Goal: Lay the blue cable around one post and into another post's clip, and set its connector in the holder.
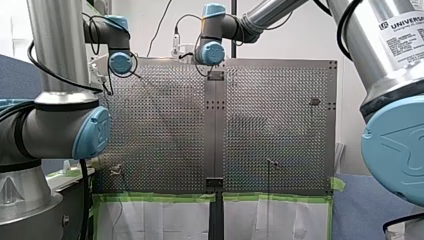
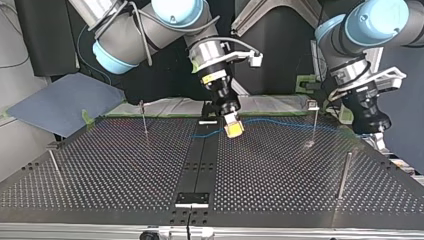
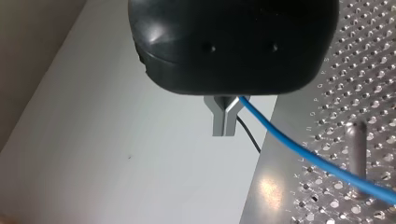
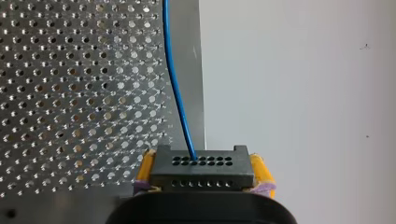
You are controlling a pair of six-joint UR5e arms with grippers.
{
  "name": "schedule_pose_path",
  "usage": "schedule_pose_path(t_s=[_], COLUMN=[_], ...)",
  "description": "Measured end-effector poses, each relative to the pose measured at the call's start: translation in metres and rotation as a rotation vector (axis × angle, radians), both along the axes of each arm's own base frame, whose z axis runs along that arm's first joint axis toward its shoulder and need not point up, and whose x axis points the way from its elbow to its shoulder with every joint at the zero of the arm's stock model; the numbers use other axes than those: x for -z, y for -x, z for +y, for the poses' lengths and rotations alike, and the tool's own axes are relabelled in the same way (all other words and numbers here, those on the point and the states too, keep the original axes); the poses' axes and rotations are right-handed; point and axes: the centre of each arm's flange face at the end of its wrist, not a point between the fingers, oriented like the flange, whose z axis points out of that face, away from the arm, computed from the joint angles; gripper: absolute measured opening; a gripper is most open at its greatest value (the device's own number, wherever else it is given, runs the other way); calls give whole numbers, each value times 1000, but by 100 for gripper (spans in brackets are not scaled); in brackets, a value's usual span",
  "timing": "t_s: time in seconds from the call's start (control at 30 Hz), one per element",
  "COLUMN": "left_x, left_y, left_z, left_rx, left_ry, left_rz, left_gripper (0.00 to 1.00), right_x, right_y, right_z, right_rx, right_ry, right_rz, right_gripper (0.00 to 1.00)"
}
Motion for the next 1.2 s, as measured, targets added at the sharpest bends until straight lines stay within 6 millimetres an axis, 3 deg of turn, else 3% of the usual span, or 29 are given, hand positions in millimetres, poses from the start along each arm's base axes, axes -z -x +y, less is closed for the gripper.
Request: schedule_pose_path(t_s=[0.23,0.67,0.93,1.2], left_x=[-6,-39,-40,-35], left_y=[-24,-50,-64,-73], left_z=[3,16,28,54], left_rx=[3,15,20,31], left_ry=[3,44,68,91], left_rz=[-3,-63,-69,-71], left_gripper=[2,2,2,2], right_x=[-16,-33,-33,-22], right_y=[-5,-8,-12,-27], right_z=[-3,-7,-10,-16], right_rx=[-7,-11,-22,-34], right_ry=[6,19,11,-4], right_rz=[-37,-70,-89,-70], right_gripper=[0,0,0,0])
